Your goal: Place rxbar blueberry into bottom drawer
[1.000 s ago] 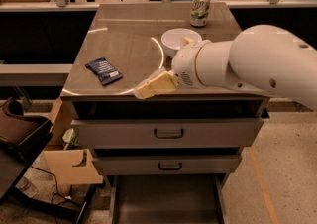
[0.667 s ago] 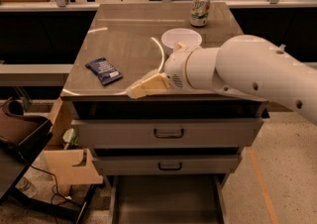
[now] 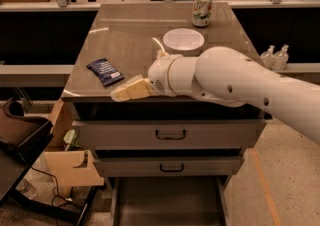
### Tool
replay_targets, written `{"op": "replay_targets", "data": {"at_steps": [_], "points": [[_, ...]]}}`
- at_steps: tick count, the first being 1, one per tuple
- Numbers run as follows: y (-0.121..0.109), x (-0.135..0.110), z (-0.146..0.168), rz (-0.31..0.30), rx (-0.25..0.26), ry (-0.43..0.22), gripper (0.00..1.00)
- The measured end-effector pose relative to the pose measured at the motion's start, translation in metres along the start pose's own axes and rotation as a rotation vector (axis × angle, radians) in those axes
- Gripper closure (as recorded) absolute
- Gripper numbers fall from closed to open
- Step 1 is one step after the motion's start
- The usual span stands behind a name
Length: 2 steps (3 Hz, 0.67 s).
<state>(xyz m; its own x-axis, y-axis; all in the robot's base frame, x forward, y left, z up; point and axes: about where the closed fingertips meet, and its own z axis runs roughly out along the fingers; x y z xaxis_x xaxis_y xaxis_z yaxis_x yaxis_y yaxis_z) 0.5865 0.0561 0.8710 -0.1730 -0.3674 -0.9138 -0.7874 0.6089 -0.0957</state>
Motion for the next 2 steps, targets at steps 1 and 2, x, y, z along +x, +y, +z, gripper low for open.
{"op": "replay_targets", "data": {"at_steps": [1, 2], "points": [[0.0106, -0.0099, 0.0246, -0.011, -0.038, -0.025, 0.00], [0.0107, -0.0100, 0.0246, -0.011, -0.038, -0.025, 0.00]]}}
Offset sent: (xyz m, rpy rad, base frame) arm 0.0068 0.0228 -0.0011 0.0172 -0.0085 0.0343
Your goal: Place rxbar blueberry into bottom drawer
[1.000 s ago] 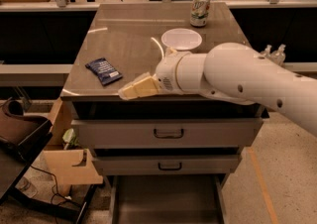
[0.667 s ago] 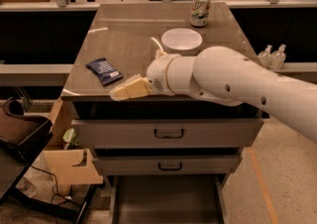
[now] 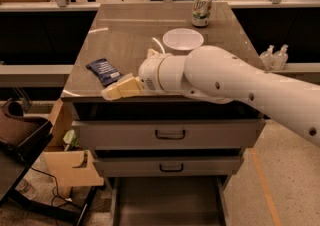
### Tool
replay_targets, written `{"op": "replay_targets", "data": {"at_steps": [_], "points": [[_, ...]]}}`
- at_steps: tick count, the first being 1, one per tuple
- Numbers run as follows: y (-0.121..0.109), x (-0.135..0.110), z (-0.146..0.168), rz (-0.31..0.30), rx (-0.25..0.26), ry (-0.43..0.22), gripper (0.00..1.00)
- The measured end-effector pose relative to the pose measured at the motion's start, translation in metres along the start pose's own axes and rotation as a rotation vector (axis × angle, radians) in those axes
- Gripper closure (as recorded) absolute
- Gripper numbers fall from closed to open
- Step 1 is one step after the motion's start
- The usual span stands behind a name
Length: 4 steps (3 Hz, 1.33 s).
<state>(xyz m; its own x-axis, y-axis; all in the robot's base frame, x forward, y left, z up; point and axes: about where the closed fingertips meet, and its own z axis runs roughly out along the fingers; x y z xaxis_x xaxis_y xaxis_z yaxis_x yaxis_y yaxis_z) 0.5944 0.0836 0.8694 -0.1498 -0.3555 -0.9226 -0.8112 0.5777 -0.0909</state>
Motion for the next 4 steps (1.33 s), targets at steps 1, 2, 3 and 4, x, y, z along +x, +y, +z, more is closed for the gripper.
{"op": "replay_targets", "data": {"at_steps": [1, 2, 3, 4], "points": [[0.001, -0.003, 0.011, -0.013, 0.004, 0.012, 0.00], [0.002, -0.009, 0.036, -0.036, -0.006, 0.029, 0.00], [0.003, -0.011, 0.058, -0.041, -0.020, 0.035, 0.00], [0.002, -0.009, 0.073, -0.024, -0.024, 0.021, 0.00]]}}
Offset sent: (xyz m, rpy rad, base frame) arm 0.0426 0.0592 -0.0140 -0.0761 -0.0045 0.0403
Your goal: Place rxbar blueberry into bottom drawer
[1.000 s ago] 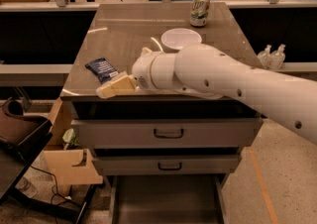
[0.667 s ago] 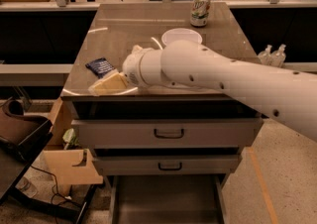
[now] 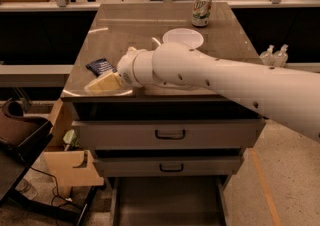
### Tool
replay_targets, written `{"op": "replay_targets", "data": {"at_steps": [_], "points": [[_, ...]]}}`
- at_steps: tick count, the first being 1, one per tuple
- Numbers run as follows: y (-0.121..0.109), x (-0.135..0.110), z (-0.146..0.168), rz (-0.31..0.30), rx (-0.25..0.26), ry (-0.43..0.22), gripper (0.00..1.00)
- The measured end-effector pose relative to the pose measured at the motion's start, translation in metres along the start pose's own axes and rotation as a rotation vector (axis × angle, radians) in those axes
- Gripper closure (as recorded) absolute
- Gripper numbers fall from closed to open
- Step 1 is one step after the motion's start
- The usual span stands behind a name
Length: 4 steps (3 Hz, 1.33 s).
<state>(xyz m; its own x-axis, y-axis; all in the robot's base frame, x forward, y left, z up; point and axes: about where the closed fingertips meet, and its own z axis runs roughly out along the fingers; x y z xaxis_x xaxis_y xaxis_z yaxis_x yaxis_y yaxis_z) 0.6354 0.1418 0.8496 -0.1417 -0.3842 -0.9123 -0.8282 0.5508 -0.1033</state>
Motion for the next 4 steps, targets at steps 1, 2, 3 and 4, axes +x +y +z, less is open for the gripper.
{"op": "replay_targets", "data": {"at_steps": [1, 2, 3, 4], "points": [[-0.003, 0.005, 0.008, 0.029, 0.001, -0.024, 0.00], [-0.009, 0.009, 0.012, 0.066, 0.013, -0.050, 0.00], [-0.012, 0.018, 0.015, 0.104, 0.022, -0.065, 0.00], [-0.011, 0.030, 0.018, 0.130, 0.027, -0.072, 0.18]]}}
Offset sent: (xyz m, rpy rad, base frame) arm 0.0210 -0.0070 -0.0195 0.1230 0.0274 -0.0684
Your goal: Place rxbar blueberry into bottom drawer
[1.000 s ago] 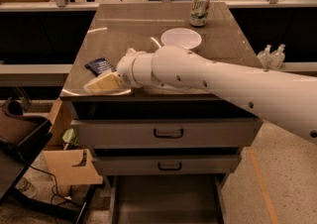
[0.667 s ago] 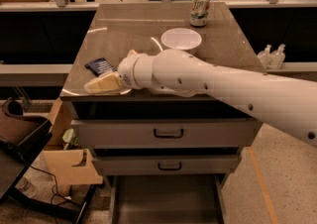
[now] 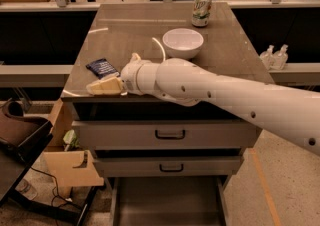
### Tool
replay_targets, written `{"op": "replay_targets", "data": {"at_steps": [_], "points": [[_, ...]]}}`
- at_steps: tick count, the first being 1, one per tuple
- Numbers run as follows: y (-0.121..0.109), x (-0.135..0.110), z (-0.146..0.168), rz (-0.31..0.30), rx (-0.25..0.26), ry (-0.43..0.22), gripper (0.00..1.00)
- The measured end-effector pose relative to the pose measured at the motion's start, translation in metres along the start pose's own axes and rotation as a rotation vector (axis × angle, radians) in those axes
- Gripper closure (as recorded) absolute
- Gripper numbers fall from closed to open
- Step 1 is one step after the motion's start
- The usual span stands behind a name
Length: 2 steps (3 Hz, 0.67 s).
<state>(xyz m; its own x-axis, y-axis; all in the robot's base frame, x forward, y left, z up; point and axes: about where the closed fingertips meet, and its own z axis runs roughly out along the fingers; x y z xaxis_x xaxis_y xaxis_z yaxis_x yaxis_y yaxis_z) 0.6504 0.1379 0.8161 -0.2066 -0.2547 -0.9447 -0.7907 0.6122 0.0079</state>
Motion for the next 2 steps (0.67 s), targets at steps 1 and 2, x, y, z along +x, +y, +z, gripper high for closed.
{"op": "replay_targets", "data": {"at_steps": [1, 2], "points": [[0.0001, -0.0044, -0.0015, 0.000, 0.000, 0.000, 0.41], [0.0001, -0.0093, -0.0032, 0.000, 0.000, 0.000, 0.65]]}}
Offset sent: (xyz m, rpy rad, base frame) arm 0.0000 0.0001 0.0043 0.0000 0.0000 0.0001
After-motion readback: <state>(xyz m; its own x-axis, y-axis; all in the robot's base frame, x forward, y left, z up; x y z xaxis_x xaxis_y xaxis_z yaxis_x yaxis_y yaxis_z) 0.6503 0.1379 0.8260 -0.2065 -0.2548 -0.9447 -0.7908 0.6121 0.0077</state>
